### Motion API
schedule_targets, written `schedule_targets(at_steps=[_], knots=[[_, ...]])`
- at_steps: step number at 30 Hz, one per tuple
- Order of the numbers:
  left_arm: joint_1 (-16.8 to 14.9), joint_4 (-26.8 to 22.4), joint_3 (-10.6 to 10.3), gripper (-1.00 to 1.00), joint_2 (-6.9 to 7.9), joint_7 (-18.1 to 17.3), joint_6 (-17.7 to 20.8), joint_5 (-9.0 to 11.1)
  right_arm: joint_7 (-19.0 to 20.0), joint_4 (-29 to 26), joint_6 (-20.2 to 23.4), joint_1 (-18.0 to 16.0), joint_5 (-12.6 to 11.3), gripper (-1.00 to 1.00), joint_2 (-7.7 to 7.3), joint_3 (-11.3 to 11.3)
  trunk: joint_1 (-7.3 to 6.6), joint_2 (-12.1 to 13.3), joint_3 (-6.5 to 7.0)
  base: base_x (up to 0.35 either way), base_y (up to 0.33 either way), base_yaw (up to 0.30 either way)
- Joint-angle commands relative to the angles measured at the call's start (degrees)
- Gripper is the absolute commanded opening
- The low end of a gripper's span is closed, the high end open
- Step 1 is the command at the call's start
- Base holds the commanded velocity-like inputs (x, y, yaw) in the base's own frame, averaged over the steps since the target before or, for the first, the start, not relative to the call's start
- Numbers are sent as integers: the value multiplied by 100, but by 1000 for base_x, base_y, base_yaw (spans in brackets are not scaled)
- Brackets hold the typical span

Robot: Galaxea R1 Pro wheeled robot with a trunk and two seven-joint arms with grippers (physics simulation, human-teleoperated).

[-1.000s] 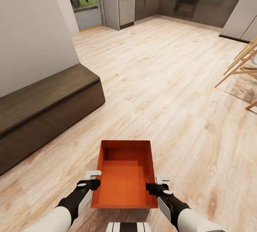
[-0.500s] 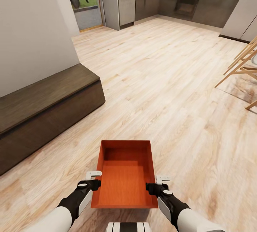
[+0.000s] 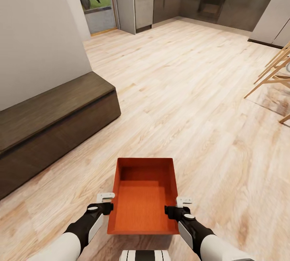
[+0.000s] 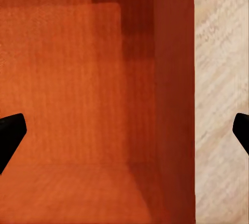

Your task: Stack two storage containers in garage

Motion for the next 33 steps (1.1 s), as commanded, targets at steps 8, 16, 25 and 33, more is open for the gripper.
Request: schedule_targets(at_steps=[8, 16, 25, 33], knots=[[0, -6, -24, 100, -13, 28, 31, 19, -34, 3, -17, -2, -47, 100, 0, 32, -1, -1, -3, 0, 30, 0], [0, -10, -24, 100, -23, 27, 31, 14, -42, 3, -21, -2, -52, 100, -2, 27, -1, -1, -3, 0, 0, 0], [0, -11, -24, 100, -20, 25, 31, 14, -43, 3, -16, -2, -55, 100, -167, 28, -1, -1, -3, 0, 0, 0], [0, -13, -19, 100, -22, 15, 31, 21, -43, 3, -15, -2, -47, 100, -169, 40, -1, -1, -3, 0, 0, 0]])
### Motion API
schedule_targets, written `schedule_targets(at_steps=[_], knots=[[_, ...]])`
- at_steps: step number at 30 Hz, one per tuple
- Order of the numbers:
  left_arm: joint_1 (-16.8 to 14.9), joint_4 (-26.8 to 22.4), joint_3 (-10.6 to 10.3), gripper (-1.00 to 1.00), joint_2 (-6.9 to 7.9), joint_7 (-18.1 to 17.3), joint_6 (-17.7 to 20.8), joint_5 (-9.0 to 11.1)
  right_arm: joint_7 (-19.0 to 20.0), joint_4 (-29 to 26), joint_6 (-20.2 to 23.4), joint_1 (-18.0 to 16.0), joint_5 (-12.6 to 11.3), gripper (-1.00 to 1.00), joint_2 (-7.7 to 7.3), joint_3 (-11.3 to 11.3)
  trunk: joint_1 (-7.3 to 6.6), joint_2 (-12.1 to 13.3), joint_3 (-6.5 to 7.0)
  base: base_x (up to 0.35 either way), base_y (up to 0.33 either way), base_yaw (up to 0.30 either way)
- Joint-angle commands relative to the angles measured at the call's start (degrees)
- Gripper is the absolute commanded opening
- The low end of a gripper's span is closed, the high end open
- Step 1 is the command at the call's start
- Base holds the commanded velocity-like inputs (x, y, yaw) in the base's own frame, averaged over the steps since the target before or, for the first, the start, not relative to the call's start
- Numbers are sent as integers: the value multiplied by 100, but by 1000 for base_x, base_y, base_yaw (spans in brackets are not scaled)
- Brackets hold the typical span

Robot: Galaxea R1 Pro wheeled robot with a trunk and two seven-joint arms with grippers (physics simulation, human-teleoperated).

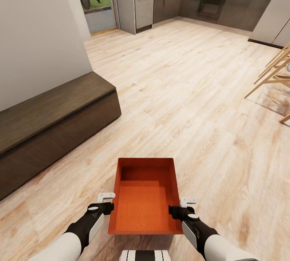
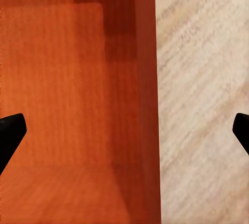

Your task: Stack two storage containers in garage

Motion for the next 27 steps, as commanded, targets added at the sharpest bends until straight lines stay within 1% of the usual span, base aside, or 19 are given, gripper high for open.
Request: schedule_targets(at_steps=[1, 6, 14, 20, 27], knots=[[1, -15, -20, 100, -1, 26, 32, 37, -24, 3, -15, -3, -48, 100, 0, 33, -1, -1, -3, 0, 0, 0], [1, -26, -16, 100, -46, 22, 32, 45, -22, 3, -15, -3, -46, 100, 1, 34, -1, -1, -3, 0, 0, 0], [1, -30, -17, 100, -75, 24, 32, 48, -22, 3, -15, -3, -46, 100, 2, 33, -1, -1, -3, 0, 0, 0], [1, -28, -12, 100, -146, 25, 32, 49, -21, 3, -15, -3, -46, 100, 1, 33, -1, -1, -3, 0, 0, 0], [1, -28, -12, 100, -181, 25, 32, 53, -16, -1, -9, -3, -46, 100, 0, 33, -1, -1, -3, 0, 0, 0]])
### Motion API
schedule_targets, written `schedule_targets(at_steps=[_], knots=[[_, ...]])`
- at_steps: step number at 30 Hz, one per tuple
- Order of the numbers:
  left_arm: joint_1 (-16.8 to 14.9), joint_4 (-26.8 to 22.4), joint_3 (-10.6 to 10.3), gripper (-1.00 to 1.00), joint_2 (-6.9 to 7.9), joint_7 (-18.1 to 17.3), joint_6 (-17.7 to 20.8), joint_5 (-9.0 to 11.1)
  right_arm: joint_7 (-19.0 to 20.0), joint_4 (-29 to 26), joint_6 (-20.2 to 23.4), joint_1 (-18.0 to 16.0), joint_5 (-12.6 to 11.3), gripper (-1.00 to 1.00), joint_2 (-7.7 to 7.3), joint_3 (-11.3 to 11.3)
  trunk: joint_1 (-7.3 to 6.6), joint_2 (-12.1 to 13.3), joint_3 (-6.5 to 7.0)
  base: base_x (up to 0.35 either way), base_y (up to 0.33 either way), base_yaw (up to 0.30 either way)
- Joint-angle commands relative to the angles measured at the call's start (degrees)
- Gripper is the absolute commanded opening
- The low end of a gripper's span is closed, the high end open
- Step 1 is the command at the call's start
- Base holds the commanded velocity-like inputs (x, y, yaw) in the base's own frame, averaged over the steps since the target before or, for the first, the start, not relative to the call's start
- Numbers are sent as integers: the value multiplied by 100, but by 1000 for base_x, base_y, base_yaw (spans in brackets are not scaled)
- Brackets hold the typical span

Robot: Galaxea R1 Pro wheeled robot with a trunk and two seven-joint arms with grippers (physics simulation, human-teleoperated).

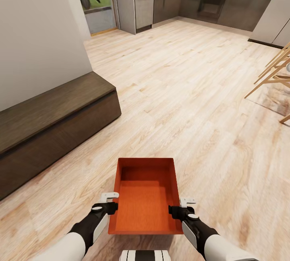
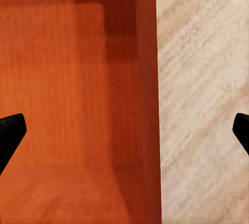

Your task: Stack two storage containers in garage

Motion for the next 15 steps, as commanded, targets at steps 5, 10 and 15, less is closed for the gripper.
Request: schedule_targets(at_steps=[5, 10, 15], knots=[[0, -12, -18, 100, -10, 29, 32, 37, -24, 1, -15, -2, -47, 100, -4, 33, -1, -1, -3, 0, 0, 0], [0, -12, -19, 100, -12, 25, 32, 38, -24, -1, -19, -2, -47, 100, -5, 33, -1, -1, -3, 0, 0, 0], [0, -12, -17, 100, -19, 21, 26, 38, -24, -1, -16, -2, -47, 100, -2, 33, -1, -1, -3, 0, 0, 0]])
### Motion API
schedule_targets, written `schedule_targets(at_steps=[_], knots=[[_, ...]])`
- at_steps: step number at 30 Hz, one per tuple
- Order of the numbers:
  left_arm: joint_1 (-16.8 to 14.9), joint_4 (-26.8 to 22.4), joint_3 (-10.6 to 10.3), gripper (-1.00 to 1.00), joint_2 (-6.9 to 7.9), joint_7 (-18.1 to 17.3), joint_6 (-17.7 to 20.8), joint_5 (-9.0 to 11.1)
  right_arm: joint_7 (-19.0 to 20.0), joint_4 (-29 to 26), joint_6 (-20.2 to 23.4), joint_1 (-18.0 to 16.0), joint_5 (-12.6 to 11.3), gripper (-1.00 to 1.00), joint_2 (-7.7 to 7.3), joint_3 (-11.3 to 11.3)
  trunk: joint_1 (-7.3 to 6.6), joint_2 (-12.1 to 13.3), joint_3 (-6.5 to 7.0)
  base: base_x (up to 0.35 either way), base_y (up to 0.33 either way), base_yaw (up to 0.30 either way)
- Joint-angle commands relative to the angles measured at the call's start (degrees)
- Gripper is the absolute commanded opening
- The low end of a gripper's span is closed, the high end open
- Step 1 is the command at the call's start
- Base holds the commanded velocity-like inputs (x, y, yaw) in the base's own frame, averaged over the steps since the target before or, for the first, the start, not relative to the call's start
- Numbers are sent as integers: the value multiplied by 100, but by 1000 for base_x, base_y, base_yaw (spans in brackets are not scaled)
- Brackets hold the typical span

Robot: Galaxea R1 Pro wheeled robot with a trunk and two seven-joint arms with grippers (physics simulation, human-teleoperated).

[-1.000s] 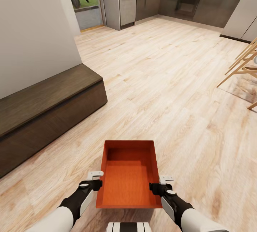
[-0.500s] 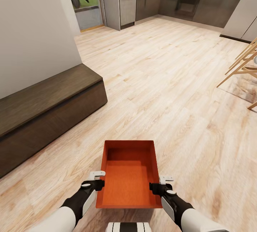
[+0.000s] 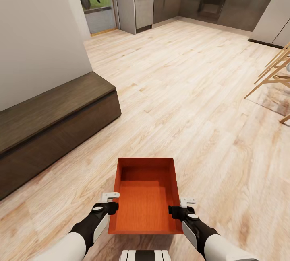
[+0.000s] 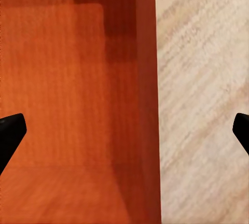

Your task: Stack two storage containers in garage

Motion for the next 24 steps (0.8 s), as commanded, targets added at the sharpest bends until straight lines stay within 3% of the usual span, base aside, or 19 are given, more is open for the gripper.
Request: schedule_targets(at_steps=[1, 24], knots=[[1, -12, -19, 100, -3, 28, 30, 37, -24, 3, -13, -2, -47, 100, -2, 33, -1, -1, -3, 0, 0, 0], [1, -12, -18, 100, -37, 28, -15, 37, -24, 3, 16, -2, -47, 100, -43, 25, -1, -1, -3, 0, 0, 0]])
